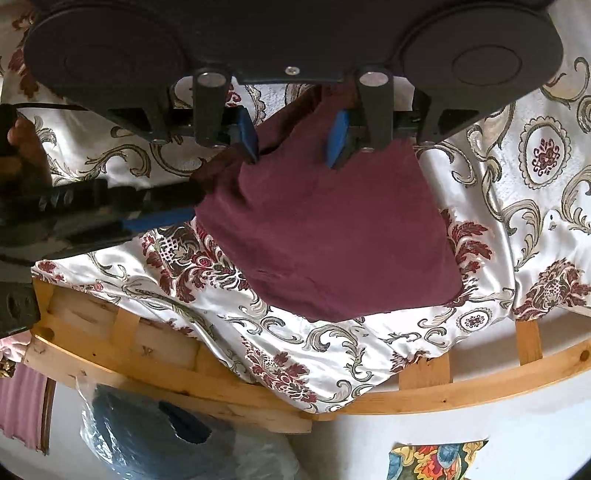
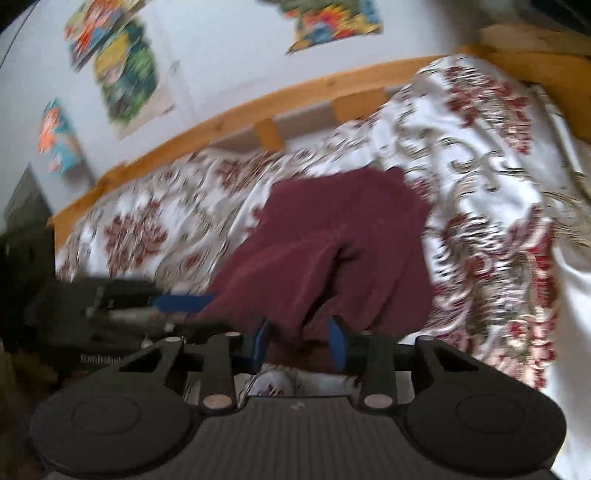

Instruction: Fold small clothes

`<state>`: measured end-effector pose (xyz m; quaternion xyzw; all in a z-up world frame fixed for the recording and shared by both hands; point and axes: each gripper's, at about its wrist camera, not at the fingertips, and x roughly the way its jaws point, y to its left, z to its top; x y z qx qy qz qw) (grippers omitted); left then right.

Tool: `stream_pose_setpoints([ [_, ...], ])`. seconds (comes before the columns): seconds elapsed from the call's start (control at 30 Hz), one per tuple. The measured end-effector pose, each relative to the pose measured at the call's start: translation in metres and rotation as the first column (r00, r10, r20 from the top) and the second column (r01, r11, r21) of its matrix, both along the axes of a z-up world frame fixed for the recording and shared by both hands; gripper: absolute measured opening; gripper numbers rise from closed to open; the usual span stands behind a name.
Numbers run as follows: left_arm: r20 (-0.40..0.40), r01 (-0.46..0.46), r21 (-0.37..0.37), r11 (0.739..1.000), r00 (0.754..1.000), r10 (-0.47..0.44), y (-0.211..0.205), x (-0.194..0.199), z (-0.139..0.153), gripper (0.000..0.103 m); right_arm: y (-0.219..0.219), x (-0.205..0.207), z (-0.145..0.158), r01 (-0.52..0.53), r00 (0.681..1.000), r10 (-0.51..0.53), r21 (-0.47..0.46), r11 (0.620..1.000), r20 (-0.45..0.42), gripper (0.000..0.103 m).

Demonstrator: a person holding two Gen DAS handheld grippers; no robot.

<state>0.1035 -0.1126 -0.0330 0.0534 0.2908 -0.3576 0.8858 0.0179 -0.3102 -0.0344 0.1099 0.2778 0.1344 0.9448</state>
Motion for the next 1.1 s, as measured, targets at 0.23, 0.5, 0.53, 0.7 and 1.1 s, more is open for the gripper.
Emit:
stream_pose_setpoints([
  [0.23, 0.006, 0.011, 0.002, 1.000, 1.000, -0.011, 0.000, -0.002, 0.000, 0.043, 0.012, -0.005, 0.007, 0.072, 0.997, -0.069, -0.163, 0.984, 0.022, 0.005],
  [0.5, -0.047, -0.012, -0.044, 0.999, 0.999, 0.010, 0.005, 0.005, 0.001, 0.043, -0.010, -0.014, -0.014, 0.161, 0.986, -0.162, -0.055, 0.985, -0.028, 0.001],
  [0.53, -0.057, -0.015, -0.054, 0.998, 0.998, 0.012, 0.006, 0.006, 0.001, 0.043, -0.014, -0.015, -0.011, 0.171, 0.985, -0.172, -0.036, 0.985, -0.018, 0.003],
  [0.7, -0.062, -0.019, -0.057, 0.998, 0.998, 0.015, 0.006, 0.006, 0.002, 0.044, -0.025, -0.011, 0.000, 0.193, 0.981, -0.193, 0.022, 0.981, 0.017, 0.028],
  [1.1, -0.046, -0.015, -0.048, 0.999, 0.999, 0.013, 0.004, 0.003, 0.001, 0.046, -0.003, 0.012, 0.007, 0.148, 0.988, -0.146, -0.031, 0.989, 0.041, 0.043],
])
